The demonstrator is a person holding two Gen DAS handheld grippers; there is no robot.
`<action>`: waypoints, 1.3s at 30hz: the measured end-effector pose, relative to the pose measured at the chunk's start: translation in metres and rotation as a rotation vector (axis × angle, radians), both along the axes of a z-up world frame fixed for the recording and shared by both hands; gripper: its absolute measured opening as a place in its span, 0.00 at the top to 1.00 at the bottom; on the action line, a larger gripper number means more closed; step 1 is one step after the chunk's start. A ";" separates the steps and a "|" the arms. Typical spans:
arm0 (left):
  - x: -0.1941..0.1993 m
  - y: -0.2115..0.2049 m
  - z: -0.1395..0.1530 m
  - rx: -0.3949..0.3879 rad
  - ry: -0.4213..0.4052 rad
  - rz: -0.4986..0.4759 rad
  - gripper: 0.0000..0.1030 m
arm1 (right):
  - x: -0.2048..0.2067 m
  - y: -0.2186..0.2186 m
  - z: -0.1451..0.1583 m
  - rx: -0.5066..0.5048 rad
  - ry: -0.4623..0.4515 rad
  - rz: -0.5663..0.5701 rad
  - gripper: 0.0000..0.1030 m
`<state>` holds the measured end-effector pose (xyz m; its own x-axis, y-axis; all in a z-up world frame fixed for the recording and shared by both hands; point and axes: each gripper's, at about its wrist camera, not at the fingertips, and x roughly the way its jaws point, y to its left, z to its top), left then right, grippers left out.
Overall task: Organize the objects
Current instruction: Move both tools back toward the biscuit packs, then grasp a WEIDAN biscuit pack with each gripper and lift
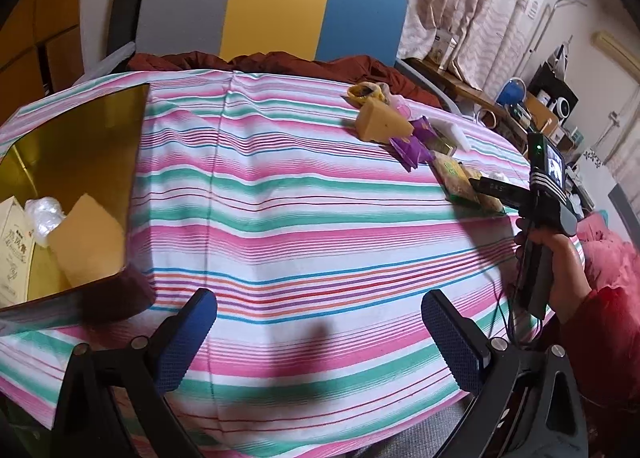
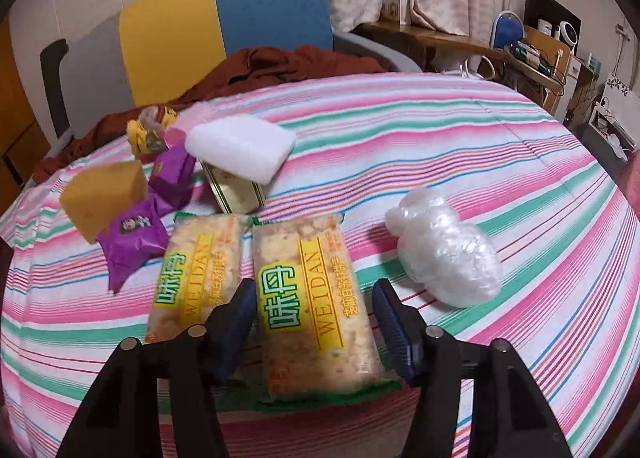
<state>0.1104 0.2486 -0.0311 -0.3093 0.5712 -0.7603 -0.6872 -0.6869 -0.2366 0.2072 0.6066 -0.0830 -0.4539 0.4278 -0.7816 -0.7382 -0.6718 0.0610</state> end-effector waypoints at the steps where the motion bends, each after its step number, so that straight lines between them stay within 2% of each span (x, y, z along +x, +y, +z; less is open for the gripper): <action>1: 0.000 0.004 0.000 -0.004 0.000 -0.005 0.00 | 0.000 -0.001 0.000 0.004 -0.001 0.002 0.51; 11: 0.002 0.071 0.006 -0.007 0.006 -0.093 0.00 | 0.025 -0.009 0.001 0.039 0.013 -0.098 0.53; 19: 0.001 0.154 0.007 -0.014 0.018 -0.141 0.00 | 0.051 -0.013 0.001 0.039 0.075 -0.163 0.53; 25: -0.005 0.225 -0.005 -0.021 -0.024 -0.167 0.00 | 0.067 -0.011 0.000 0.021 0.159 -0.203 0.53; 31: -0.009 0.283 -0.023 -0.090 -0.022 -0.196 0.00 | 0.081 -0.007 -0.002 -0.003 0.230 -0.253 0.53; 33: -0.009 0.296 -0.030 -0.105 -0.029 -0.215 0.03 | 0.083 -0.008 -0.002 0.001 0.232 -0.254 0.53; 35: -0.010 0.308 -0.038 -0.138 -0.044 -0.222 0.18 | 0.083 -0.008 -0.002 0.001 0.235 -0.255 0.53; 36: -0.011 0.312 -0.042 -0.147 -0.055 -0.228 0.20 | 0.083 -0.007 -0.002 -0.001 0.237 -0.255 0.53; 39: -0.003 0.315 -0.045 -0.163 0.043 -0.241 0.24 | 0.084 -0.007 -0.003 -0.001 0.241 -0.255 0.53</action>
